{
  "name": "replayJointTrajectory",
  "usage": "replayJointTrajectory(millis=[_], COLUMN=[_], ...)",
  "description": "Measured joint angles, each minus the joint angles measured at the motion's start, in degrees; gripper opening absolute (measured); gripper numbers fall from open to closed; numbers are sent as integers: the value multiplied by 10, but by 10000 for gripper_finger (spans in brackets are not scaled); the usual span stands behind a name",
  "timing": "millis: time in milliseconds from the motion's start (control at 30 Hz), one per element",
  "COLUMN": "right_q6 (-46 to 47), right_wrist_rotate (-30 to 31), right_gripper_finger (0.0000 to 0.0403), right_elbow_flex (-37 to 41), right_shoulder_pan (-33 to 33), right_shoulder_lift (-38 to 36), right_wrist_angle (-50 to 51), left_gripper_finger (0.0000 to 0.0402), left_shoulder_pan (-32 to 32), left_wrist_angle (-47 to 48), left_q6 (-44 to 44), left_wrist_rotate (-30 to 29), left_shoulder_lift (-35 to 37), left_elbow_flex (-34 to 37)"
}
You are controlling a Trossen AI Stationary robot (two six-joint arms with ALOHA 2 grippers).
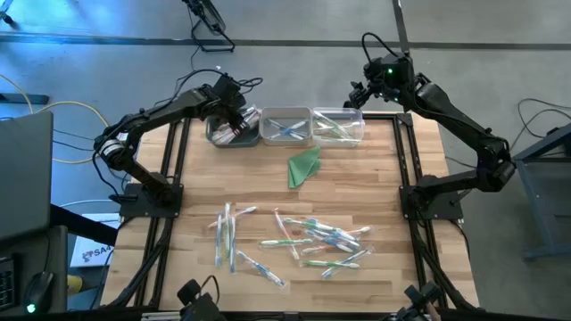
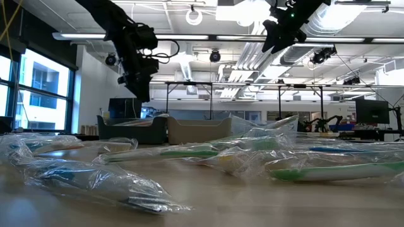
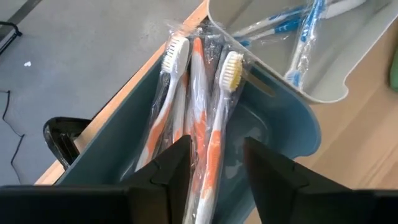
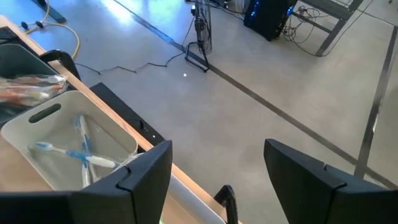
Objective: Pick & Place Toothbrushes
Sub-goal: Put the blue toothbrush into the gray bin
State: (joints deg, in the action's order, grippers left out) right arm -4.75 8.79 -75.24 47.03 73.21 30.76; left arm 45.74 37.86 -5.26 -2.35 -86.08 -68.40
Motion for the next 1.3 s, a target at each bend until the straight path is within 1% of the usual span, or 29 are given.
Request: replayJointTrajectory(millis=[133, 233, 300, 467, 600, 667, 800, 867, 1033, 1167, 1300], right_q6=[0, 0, -6, -31, -45, -46, -58, -62, -63, -64, -62], right_wrist_rotate=[-27, -69, -102, -174, -195, -193, -192, -189, -194, -204, -239], right_gripper_finger=[247, 247, 247, 247, 247, 247, 247, 247, 247, 247, 247], right_elbow_flex=[0, 0, 0, 0, 0, 0, 0, 0, 0, 0, 0], right_shoulder_pan=[0, 0, 0, 0, 0, 0, 0, 0, 0, 0, 0], right_shoulder_lift=[0, 0, 0, 0, 0, 0, 2, 3, 3, 3, 3], right_wrist_angle=[-2, -4, -9, -15, -21, -26, -28, -32, -48, -63, -74], left_gripper_finger=[144, 138, 126, 72, 18, 5, 9, 5, 2, 3, 3], left_shoulder_pan=[0, 0, 0, 0, -1, -12, -34, -52, -103, -143, -172], left_wrist_angle=[-7, -8, -17, -26, -26, -38, -57, -75, -78, -75, -65], left_q6=[16, 23, 24, 27, 36, 41, 56, 71, 117, 145, 166], left_wrist_rotate=[3, 3, 6, 43, 76, 78, 78, 75, 38, 17, 14], left_shoulder_lift=[0, 1, 8, 33, 63, 86, 143, 175, 255, 307, 350], left_elbow_flex=[-31, -56, -59, -59, -57, -42, 4, 30, 83, 103, 108])
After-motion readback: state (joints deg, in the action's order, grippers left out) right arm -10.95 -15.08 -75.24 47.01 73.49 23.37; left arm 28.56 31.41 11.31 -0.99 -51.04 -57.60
